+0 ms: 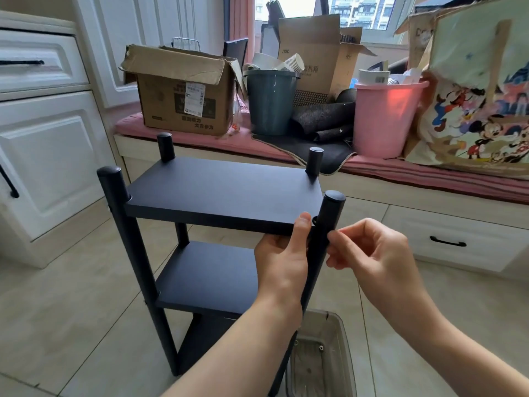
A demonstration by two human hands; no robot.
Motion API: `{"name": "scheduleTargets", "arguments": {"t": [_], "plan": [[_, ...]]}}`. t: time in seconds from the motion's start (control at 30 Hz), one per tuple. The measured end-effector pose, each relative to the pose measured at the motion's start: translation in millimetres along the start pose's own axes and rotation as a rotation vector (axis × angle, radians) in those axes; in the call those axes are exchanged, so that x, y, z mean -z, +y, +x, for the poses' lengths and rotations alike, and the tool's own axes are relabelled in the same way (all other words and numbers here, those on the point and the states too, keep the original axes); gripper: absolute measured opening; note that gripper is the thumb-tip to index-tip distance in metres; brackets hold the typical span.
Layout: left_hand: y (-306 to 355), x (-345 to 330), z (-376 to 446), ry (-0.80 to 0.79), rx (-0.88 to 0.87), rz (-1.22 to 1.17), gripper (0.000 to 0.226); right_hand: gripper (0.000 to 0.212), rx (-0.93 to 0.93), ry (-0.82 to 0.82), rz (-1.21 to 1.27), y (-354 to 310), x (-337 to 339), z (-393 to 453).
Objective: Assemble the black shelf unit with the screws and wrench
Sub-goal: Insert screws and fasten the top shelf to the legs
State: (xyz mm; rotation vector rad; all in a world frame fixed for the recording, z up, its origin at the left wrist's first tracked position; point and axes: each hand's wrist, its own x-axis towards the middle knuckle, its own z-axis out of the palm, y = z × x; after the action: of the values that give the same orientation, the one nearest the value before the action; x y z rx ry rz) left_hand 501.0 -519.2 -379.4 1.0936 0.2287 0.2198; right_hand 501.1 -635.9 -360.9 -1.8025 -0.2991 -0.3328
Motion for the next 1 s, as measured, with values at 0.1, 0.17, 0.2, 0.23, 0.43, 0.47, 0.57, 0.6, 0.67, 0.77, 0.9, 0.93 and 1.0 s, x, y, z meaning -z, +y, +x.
{"name": "scheduleTargets", "arguments": {"t": [0.1, 0.17, 0.2, 0.23, 0.43, 0.47, 0.57, 0.6, 0.67, 0.77, 0.9, 0.93, 1.0], "plan": [[0, 1, 1, -0.020, 0.011, 0.009, 0.024, 0.025, -0.054, -0.027, 0.080, -2, 2, 2], [1, 1, 1, -0.030, 0.017, 0.001, 0.024, 0.028, -0.048, -0.019, 0.067, -4, 4, 3], [1, 1, 1, -0.035, 0.019, -0.002, 0.024, 0.028, -0.031, -0.011, 0.044, -5, 5, 4], [2, 2, 0, -0.037, 0.021, -0.003, 0.024, 0.026, -0.008, -0.006, 0.019, -7, 5, 3], [4, 2, 0, -0.051, 0.016, 0.012, 0.023, 0.010, 0.059, -0.023, -0.055, -7, 7, 0], [4, 2, -1, -0.054, 0.013, 0.021, 0.023, 0.012, 0.046, -0.033, -0.039, -6, 9, 0], [5, 1, -2, -0.050, 0.013, 0.034, 0.028, 0.013, 0.044, -0.046, -0.009, -7, 11, 0], [6, 0, -2, -0.053, 0.016, 0.036, 0.029, 0.012, 0.046, -0.044, -0.004, -7, 11, 0], [7, 0, -3, -0.074, 0.022, 0.036, 0.028, 0.010, 0.039, -0.044, 0.021, -8, 11, 1], [7, 2, -3, -0.106, 0.021, 0.034, 0.027, 0.009, -0.048, -0.054, 0.110, -9, 12, 2], [6, 4, -2, -0.139, 0.004, 0.025, 0.028, 0.014, -0.285, -0.124, 0.264, -9, 14, 4], [6, 4, -1, -0.141, 0.003, 0.021, 0.028, 0.020, -0.321, -0.145, 0.280, -9, 15, 4], [6, 4, -1, -0.147, 0.001, 0.017, 0.029, 0.026, -0.352, -0.167, 0.289, -8, 16, 6]]}}
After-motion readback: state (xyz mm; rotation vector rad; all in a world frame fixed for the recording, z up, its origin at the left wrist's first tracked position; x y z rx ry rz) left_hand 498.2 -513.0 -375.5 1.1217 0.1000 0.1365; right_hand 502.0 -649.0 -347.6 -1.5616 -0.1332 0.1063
